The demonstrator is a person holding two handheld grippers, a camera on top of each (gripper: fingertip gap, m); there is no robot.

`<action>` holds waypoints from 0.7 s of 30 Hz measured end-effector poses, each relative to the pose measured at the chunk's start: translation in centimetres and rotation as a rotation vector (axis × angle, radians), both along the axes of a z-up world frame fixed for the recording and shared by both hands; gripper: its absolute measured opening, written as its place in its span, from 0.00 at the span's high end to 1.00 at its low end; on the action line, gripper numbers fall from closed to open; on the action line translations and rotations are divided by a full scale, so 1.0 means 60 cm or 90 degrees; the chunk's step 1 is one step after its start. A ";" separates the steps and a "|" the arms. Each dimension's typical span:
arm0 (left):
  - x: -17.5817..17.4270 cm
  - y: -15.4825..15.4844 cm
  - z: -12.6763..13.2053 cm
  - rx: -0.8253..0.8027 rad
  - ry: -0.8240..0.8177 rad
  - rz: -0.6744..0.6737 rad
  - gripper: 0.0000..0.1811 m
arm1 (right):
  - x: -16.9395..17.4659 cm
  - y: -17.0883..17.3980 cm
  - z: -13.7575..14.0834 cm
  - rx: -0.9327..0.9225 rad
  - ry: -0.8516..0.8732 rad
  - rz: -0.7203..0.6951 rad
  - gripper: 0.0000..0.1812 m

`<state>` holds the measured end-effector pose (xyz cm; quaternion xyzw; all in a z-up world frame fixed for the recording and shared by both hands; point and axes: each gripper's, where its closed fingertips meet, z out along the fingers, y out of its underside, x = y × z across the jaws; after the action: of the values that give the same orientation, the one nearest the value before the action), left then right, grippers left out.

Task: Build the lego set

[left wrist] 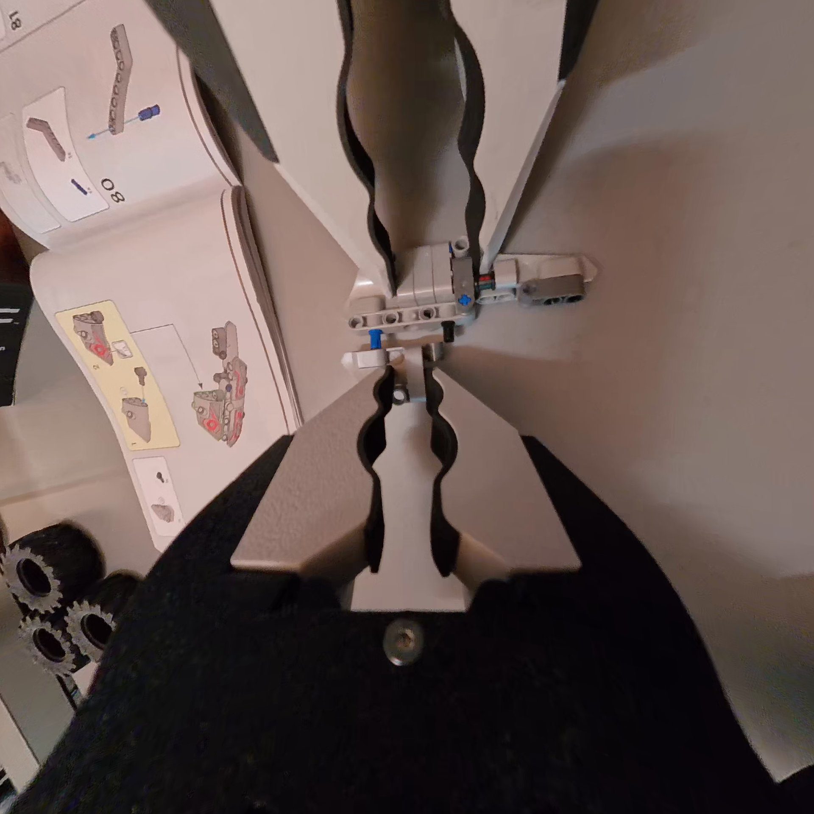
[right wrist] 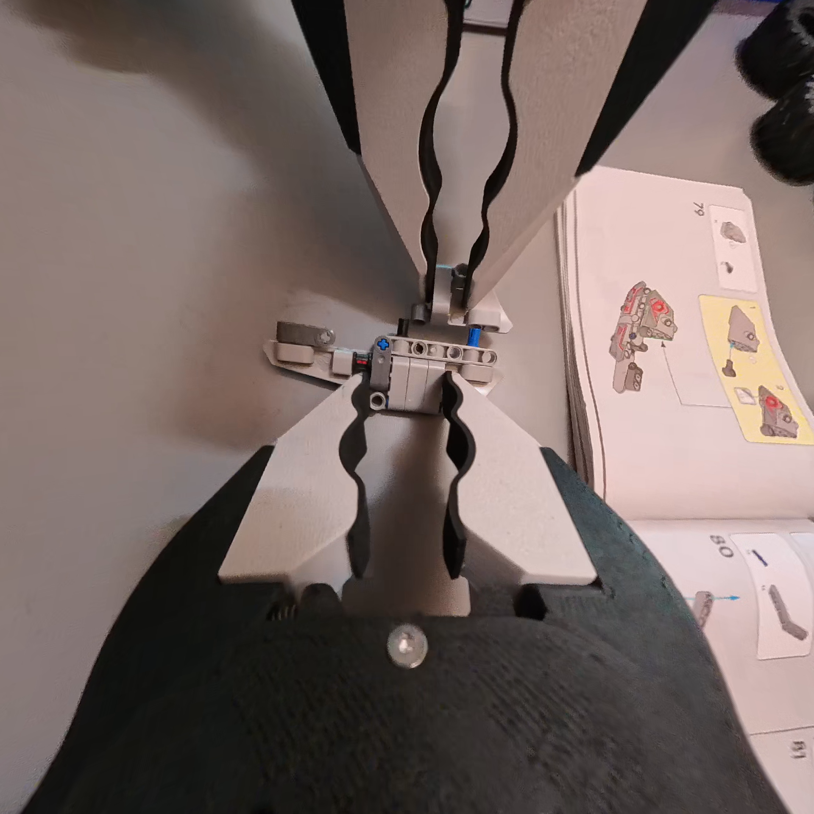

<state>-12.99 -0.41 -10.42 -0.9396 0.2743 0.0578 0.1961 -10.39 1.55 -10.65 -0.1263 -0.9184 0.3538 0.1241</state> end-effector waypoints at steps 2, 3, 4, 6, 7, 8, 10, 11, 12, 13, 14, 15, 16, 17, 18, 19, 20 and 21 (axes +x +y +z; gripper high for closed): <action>0.001 -0.005 -0.004 -0.014 0.014 -0.007 0.94 | 0.000 -0.002 -0.001 0.033 -0.011 0.020 0.82; 0.001 -0.007 -0.005 -0.018 0.023 -0.011 0.94 | 0.001 -0.004 -0.002 0.048 -0.022 0.031 0.82; 0.004 -0.009 -0.005 -0.016 0.018 -0.019 0.97 | 0.001 -0.006 -0.001 0.062 -0.026 0.042 0.82; 0.002 -0.015 -0.006 -0.004 0.010 -0.013 0.97 | -0.001 -0.007 -0.001 0.086 -0.029 0.067 0.83; -0.001 -0.017 -0.006 0.004 0.007 -0.005 0.97 | -0.003 -0.009 -0.002 0.092 -0.036 0.074 0.83; -0.004 -0.019 -0.007 0.015 0.007 0.002 0.97 | -0.006 -0.011 -0.002 0.100 -0.039 0.078 0.82; -0.006 -0.023 -0.008 0.035 -0.002 0.012 0.97 | -0.011 -0.016 -0.002 0.115 -0.042 0.083 0.83; -0.006 -0.025 -0.008 0.050 -0.011 0.018 0.97 | -0.012 -0.019 -0.002 0.114 -0.044 0.082 0.82; -0.005 -0.025 -0.008 0.066 -0.024 0.024 0.97 | -0.013 -0.021 -0.002 0.112 -0.045 0.081 0.82; -0.004 -0.025 -0.008 0.081 -0.036 0.028 0.97 | -0.014 -0.022 -0.002 0.110 -0.043 0.082 0.82; -0.003 -0.024 -0.008 0.094 -0.047 0.029 0.97 | -0.014 -0.023 -0.002 0.107 -0.042 0.085 0.82; -0.003 -0.024 -0.008 0.103 -0.059 0.031 0.97 | -0.014 -0.023 -0.002 0.105 -0.043 0.086 0.82; -0.002 -0.023 -0.007 0.110 -0.072 0.034 0.97 | -0.014 -0.023 -0.002 0.104 -0.043 0.087 0.82; -0.001 -0.021 -0.006 0.118 -0.085 0.036 0.97 | -0.014 -0.024 -0.002 0.105 -0.041 0.088 0.82; 0.001 -0.019 -0.006 0.125 -0.094 0.036 0.96 | -0.014 -0.024 -0.002 0.105 -0.039 0.087 0.82; 0.001 -0.018 -0.007 0.130 -0.096 0.034 0.96 | -0.014 -0.025 -0.002 0.106 -0.038 0.086 0.82; 0.002 -0.018 -0.007 0.134 -0.097 0.030 0.96 | -0.013 -0.025 -0.002 0.106 -0.037 0.086 0.82; 0.002 -0.019 -0.007 0.139 -0.100 0.027 0.96 | -0.013 -0.025 -0.002 0.108 -0.037 0.085 0.82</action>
<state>-12.88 -1.53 -10.85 -0.9199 0.2304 0.0176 0.3169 -11.18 0.08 -10.79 -0.0639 -0.9546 0.2785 0.0841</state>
